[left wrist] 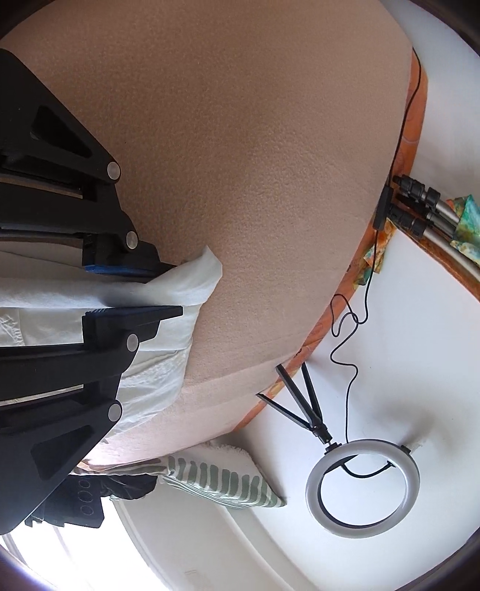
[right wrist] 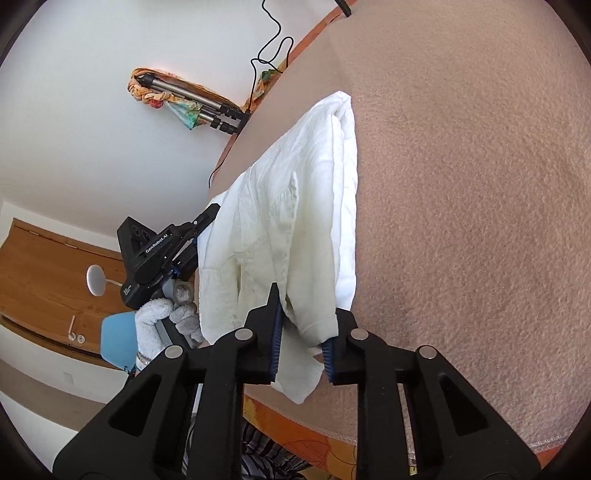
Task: Fold small clothes
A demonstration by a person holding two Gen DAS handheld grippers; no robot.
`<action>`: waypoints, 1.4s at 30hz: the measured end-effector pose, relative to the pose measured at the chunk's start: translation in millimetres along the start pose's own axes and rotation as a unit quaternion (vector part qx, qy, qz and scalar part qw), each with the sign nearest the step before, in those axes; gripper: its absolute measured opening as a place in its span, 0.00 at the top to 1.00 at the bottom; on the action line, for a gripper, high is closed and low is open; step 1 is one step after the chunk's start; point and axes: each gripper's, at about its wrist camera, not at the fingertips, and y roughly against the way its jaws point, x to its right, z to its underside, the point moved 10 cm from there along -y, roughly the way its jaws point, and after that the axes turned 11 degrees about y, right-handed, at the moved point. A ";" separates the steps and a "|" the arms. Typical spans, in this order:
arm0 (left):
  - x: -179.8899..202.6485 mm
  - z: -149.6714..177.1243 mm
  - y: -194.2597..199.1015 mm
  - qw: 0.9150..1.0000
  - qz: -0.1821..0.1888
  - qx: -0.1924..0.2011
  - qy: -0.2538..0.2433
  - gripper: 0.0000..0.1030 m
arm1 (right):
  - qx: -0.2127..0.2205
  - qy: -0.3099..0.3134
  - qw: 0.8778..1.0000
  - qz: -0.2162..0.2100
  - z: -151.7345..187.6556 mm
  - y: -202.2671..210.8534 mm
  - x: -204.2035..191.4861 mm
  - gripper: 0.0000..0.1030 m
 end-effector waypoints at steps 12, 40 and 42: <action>84.2 11.6 10.1 0.995 0.021 0.011 -0.100 0.91 | 0.019 0.143 0.986 0.079 -27.0 49.5 -40.3 0.87; 329.6 41.9 -197.6 0.971 0.120 -0.042 -0.204 0.91 | 0.062 0.269 0.872 0.404 -187.9 251.6 107.1 0.89; 334.2 40.1 -212.9 0.973 0.122 -0.042 -0.193 0.91 | 0.067 0.267 0.865 0.420 -201.9 259.4 121.0 0.89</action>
